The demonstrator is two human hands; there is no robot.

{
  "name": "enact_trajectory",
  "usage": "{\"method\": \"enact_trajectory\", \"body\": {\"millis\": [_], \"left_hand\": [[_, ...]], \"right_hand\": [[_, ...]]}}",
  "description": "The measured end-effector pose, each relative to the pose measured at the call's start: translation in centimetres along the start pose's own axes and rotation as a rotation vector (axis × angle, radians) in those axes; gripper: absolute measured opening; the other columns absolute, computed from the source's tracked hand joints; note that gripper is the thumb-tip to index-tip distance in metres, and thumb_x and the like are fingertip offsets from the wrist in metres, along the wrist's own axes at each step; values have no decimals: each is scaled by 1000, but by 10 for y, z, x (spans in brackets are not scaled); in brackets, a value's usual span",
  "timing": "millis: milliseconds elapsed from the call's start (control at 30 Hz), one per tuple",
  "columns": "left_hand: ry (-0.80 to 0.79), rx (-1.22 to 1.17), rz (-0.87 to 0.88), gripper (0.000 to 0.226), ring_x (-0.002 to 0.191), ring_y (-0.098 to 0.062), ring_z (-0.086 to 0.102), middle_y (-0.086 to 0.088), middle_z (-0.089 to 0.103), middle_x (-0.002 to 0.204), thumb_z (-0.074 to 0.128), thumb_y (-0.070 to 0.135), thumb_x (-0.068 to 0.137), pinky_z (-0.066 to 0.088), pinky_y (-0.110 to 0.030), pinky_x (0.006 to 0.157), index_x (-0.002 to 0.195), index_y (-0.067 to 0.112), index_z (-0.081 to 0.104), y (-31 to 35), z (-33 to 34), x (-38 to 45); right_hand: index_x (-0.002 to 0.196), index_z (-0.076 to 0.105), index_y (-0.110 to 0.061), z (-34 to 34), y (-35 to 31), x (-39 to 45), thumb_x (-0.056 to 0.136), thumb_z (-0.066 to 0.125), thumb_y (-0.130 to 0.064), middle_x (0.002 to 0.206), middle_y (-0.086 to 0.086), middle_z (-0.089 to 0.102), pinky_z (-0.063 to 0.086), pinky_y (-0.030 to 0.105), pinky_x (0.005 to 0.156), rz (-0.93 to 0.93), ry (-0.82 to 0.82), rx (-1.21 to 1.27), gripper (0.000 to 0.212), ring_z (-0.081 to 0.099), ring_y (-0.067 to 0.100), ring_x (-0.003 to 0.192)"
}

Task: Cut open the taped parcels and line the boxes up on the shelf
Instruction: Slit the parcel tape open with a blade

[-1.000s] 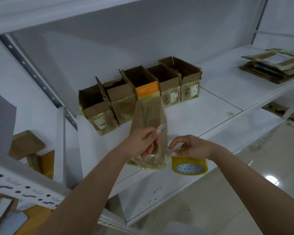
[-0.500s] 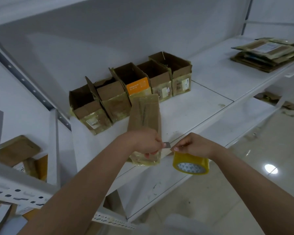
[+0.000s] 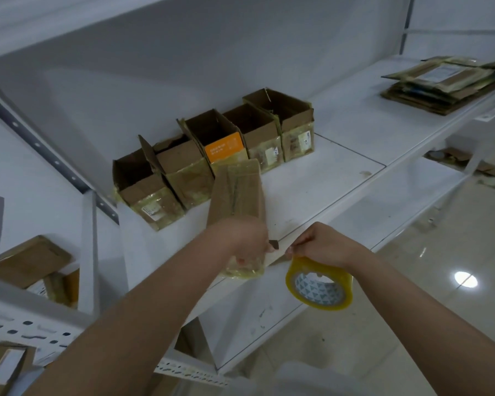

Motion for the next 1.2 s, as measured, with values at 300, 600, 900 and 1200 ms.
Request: {"method": "enact_trajectory", "body": {"millis": [300,600,900,1200], "left_hand": [[493,-255,-115,27,77,-17,61,1,61,80,61,41,90,47,-32,62,79,16,55,-19,12,3],[521,-26,-201,15,94,-24,62,-6,62,101,54,28,97,39,-30,65,102,14,58,-7,11,3],[609,-285,-291,70,97,-26,60,-5,55,110,69,66,74,43,-32,66,117,14,49,-17,-3,9],[568,-236,-228,65,123,-28,52,-9,27,157,60,51,88,45,-35,80,141,18,42,-29,-2,12]], "right_hand": [[88,81,-24,19,22,7,87,72,-34,73,-12,74,45,9,49,19,-55,226,13,68,0,67],[69,78,-24,6,55,9,87,71,-36,54,-11,64,52,22,51,140,98,134,23,62,9,58],[69,78,-27,-12,35,16,88,70,-36,64,-9,71,53,28,69,43,175,151,24,66,2,66],[88,79,-29,-45,3,32,87,68,-46,94,-6,75,54,42,89,-33,528,208,20,67,19,95]]}}
Point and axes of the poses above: each hand's wrist, its own x-axis towards the middle knuckle, its own z-axis out of the palm, y = z × x, the point moved 4 cm from there along x, towards the middle knuckle
